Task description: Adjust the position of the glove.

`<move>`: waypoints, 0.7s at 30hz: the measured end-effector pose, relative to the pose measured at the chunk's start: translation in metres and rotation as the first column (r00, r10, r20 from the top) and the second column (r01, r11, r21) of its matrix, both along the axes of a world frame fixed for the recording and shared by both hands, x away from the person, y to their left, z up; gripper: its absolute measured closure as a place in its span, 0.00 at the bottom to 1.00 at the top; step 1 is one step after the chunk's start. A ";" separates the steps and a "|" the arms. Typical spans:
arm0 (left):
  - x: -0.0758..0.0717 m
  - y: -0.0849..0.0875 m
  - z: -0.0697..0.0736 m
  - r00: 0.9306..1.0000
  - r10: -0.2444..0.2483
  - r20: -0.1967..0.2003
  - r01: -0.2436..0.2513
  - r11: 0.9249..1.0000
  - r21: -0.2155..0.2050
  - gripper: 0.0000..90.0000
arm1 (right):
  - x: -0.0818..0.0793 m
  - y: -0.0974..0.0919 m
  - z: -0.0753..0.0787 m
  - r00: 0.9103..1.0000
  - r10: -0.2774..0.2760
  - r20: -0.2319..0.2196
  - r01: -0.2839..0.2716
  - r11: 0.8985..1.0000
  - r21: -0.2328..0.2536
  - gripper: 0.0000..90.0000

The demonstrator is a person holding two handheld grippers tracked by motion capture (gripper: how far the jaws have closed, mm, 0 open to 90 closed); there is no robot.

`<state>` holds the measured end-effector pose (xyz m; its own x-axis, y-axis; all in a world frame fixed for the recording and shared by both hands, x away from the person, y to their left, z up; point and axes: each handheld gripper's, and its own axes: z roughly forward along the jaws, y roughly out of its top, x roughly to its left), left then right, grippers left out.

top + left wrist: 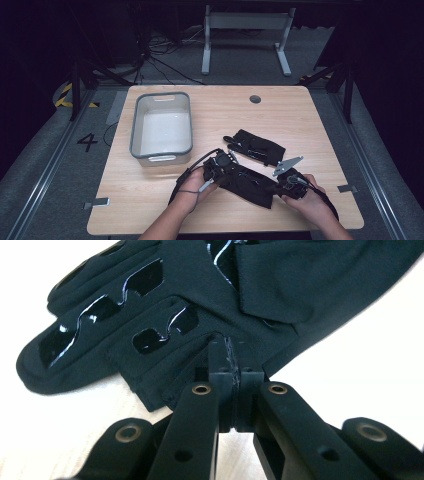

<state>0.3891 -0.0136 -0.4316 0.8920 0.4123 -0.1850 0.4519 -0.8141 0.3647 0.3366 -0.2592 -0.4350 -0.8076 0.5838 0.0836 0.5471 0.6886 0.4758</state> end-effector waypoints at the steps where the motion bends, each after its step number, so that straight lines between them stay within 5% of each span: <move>1: 0.000 0.000 0.000 1.000 0.000 -0.002 0.000 1.000 -0.003 0.99 | 0.002 -0.002 0.000 1.000 -0.010 0.000 0.010 1.000 -0.002 1.00; 10: -0.008 -0.002 0.000 0.999 -0.031 -0.045 0.031 0.999 0.011 0.99 | 0.007 -0.008 -0.002 0.999 -0.032 -0.001 0.032 0.999 -0.013 1.00; 21: -0.033 -0.021 0.002 0.989 -0.123 -0.077 0.127 0.991 0.050 0.99 | 0.017 -0.017 -0.002 0.998 -0.070 0.000 0.070 0.998 -0.009 1.00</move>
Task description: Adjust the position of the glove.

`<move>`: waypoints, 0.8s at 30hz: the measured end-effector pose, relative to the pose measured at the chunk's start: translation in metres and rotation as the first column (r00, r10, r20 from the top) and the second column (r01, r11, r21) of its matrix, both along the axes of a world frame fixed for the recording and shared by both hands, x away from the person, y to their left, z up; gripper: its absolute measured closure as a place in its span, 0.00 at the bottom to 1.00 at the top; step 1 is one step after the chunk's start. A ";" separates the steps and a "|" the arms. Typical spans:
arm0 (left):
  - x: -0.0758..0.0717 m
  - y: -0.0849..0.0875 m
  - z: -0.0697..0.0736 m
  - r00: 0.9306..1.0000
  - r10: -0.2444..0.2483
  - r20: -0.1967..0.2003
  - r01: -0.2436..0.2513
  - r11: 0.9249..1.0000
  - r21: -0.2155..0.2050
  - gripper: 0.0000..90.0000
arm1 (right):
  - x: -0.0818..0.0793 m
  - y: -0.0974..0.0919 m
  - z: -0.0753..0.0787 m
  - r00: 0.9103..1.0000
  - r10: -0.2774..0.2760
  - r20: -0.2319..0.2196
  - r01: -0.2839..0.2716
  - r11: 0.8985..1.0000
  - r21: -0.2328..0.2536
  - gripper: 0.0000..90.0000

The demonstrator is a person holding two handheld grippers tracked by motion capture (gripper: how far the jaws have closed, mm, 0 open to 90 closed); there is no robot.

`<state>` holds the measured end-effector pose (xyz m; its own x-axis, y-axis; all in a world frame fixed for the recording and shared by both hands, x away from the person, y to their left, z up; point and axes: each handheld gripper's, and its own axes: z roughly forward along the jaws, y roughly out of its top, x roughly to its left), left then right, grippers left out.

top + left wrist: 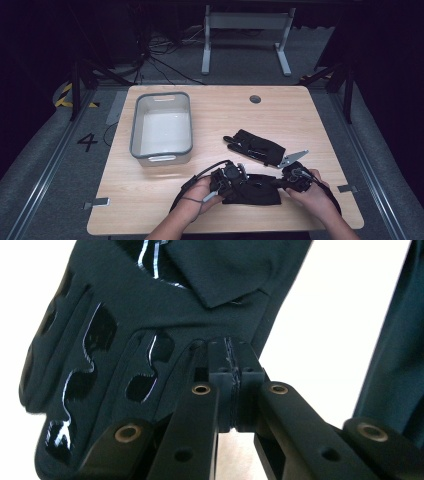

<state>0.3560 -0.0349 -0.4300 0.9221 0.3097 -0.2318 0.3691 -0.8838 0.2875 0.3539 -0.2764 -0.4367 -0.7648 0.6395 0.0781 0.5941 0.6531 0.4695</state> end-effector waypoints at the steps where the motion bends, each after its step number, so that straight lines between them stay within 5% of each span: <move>1: 0.000 0.000 0.000 1.000 0.000 0.000 0.000 1.000 0.000 0.99 | 0.000 0.000 0.000 1.000 0.000 0.000 0.000 1.000 0.000 1.00; 16: -0.006 -0.003 0.005 1.000 -0.012 0.016 0.012 1.000 -0.014 0.87 | 0.002 -0.002 0.000 1.000 -0.009 0.003 0.009 1.000 0.004 1.00; 24: -0.003 0.025 0.045 0.996 0.048 0.072 -0.038 0.991 -0.125 0.82 | -0.007 -0.007 0.025 0.997 -0.021 0.068 0.018 0.999 0.051 1.00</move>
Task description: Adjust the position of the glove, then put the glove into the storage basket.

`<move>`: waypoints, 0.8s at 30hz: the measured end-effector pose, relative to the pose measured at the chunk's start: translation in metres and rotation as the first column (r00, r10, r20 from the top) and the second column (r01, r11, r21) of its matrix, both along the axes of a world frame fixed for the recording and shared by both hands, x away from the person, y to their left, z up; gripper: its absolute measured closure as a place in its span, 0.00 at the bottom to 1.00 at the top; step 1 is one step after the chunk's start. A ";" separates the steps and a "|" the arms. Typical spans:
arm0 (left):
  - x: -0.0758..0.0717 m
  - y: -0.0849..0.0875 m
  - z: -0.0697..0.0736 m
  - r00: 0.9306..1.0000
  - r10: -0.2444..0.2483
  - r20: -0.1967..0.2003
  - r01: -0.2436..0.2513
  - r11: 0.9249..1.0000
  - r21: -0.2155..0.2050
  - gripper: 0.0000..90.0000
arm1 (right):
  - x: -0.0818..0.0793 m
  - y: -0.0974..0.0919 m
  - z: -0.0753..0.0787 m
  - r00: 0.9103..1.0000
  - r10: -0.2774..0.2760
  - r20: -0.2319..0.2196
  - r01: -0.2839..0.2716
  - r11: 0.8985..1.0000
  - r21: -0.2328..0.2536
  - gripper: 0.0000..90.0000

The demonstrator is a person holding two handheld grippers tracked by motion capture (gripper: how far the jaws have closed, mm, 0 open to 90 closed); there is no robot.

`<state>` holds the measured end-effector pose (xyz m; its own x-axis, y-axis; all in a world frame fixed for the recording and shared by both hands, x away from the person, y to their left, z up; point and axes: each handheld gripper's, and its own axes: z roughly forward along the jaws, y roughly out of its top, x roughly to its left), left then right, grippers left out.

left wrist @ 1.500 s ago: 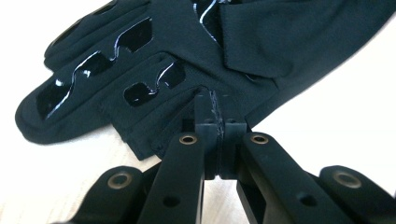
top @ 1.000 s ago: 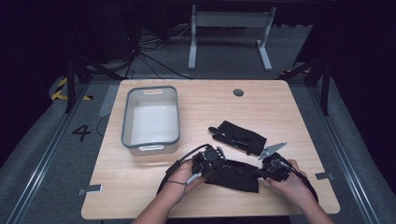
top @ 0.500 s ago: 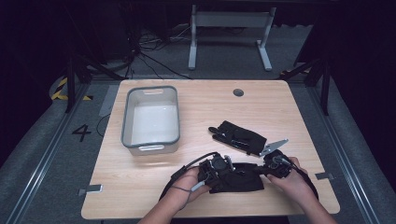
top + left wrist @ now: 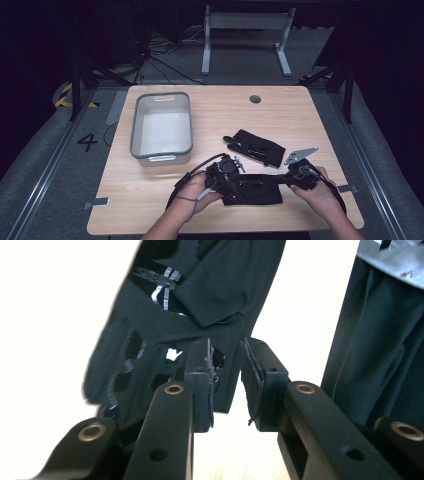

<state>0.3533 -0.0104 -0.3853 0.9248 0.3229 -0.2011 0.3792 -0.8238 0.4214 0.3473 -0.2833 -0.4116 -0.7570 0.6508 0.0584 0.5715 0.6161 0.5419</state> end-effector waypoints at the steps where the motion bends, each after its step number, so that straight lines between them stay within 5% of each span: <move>1: 0.000 0.000 0.000 1.000 0.000 0.000 0.000 1.000 0.000 0.82 | 0.000 0.000 0.000 1.000 0.000 0.000 0.000 1.000 0.000 1.00; 24: 0.016 0.045 0.015 0.986 0.163 0.040 -0.162 0.986 -0.029 0.74 | 0.008 -0.012 0.009 0.999 -0.049 0.005 0.049 0.997 0.055 0.91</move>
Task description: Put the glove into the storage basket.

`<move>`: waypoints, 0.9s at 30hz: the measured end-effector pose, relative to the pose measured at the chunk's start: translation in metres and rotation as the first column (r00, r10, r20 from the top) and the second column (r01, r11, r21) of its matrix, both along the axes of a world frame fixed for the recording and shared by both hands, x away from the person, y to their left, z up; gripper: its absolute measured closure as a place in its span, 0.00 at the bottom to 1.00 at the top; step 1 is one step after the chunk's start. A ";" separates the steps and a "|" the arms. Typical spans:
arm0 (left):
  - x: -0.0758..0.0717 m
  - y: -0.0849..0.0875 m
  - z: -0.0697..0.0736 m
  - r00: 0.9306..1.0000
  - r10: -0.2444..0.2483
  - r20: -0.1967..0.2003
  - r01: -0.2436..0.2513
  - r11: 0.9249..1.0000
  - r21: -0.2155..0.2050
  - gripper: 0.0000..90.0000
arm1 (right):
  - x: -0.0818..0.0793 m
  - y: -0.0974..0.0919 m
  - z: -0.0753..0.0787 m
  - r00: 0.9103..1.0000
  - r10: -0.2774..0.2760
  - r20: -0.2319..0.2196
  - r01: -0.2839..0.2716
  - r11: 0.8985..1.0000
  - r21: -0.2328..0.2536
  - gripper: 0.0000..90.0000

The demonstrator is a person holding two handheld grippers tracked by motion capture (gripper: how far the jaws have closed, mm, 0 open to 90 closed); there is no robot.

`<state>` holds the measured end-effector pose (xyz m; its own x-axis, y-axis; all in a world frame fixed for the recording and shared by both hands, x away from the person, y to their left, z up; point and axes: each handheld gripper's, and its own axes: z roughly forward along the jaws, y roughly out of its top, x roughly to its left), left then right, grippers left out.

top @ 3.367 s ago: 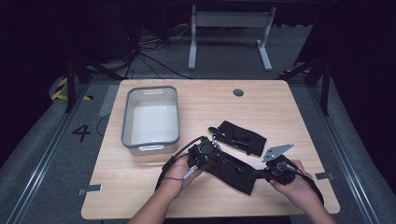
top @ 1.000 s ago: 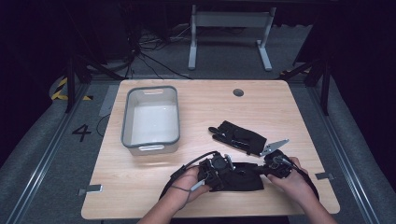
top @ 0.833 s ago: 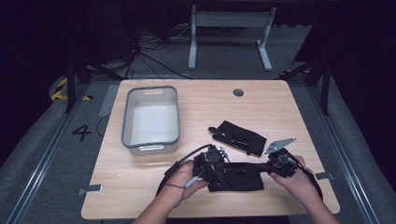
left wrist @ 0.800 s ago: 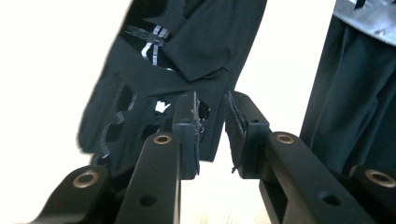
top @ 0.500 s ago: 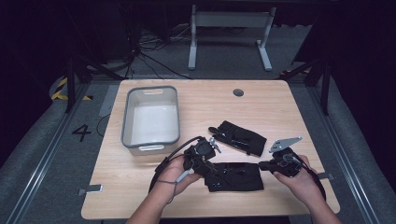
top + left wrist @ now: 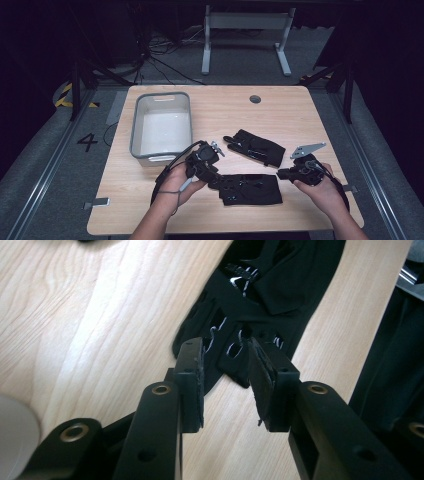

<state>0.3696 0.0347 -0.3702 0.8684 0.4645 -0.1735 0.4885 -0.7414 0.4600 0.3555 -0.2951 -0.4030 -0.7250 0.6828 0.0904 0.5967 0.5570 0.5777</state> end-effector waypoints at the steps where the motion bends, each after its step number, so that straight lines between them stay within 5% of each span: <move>1: 0.000 0.002 0.000 1.000 0.003 0.002 -0.003 1.000 0.004 0.74 | 0.000 0.000 0.000 1.000 0.000 0.000 0.000 1.000 0.000 0.91; 13: 0.002 0.028 -0.001 0.996 0.085 0.002 -0.085 0.996 0.005 0.70 | 0.035 -0.006 0.013 0.998 -0.057 0.013 0.057 0.998 0.038 0.82; 27: -0.004 0.054 -0.003 0.990 0.138 -0.001 -0.138 0.990 -0.011 0.68 | 0.094 0.005 0.013 0.997 -0.082 0.001 0.082 0.996 -0.023 0.78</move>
<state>0.3651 0.0890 -0.3733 0.7959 0.5782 -0.1793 0.5860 -0.6617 0.4677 0.4491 -0.2899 -0.3896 -0.6665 0.7418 0.0739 0.6406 0.5192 0.5657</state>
